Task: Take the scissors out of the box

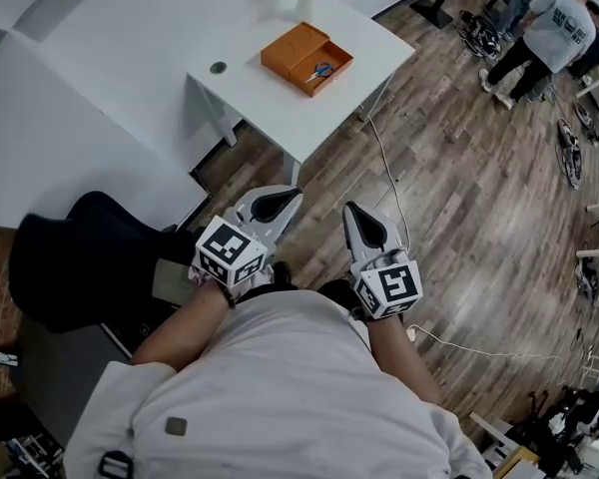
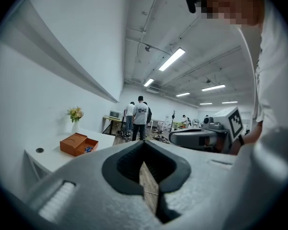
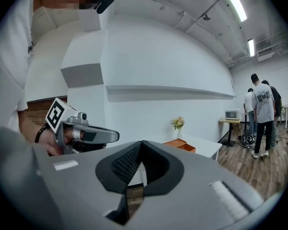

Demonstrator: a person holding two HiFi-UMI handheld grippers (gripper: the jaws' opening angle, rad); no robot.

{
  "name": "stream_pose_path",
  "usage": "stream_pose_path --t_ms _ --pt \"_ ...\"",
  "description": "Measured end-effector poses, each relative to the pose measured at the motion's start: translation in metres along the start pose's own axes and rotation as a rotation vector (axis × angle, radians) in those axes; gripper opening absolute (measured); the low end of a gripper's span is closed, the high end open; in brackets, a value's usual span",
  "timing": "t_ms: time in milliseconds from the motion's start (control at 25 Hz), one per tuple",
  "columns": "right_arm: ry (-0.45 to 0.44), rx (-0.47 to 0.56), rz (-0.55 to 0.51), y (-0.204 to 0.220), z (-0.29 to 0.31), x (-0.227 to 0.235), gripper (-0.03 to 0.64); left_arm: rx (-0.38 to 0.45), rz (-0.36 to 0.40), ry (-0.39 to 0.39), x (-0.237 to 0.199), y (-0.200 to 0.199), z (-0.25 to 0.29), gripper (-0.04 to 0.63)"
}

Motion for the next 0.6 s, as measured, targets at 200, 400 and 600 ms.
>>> stream_pose_path --t_ms 200,400,600 --pt "0.001 0.004 0.018 0.002 0.015 0.011 0.011 -0.024 -0.007 -0.003 -0.012 0.003 0.008 0.005" --pt "-0.036 0.002 0.014 0.004 0.034 0.033 0.010 -0.021 -0.007 -0.033 -0.025 -0.004 0.026 0.005" --pt "-0.064 0.011 0.014 0.002 0.047 0.074 0.011 -0.015 -0.017 -0.067 -0.032 -0.011 0.060 0.005"
Point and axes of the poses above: the fingertips, and each gripper's own axes: z forward along the fingers, x to its right, y out of its underside, the point moved 7 cm from there along -z, backward along the fingers, and after that the axes turned 6 degrees about -z, right-handed, at the moved point
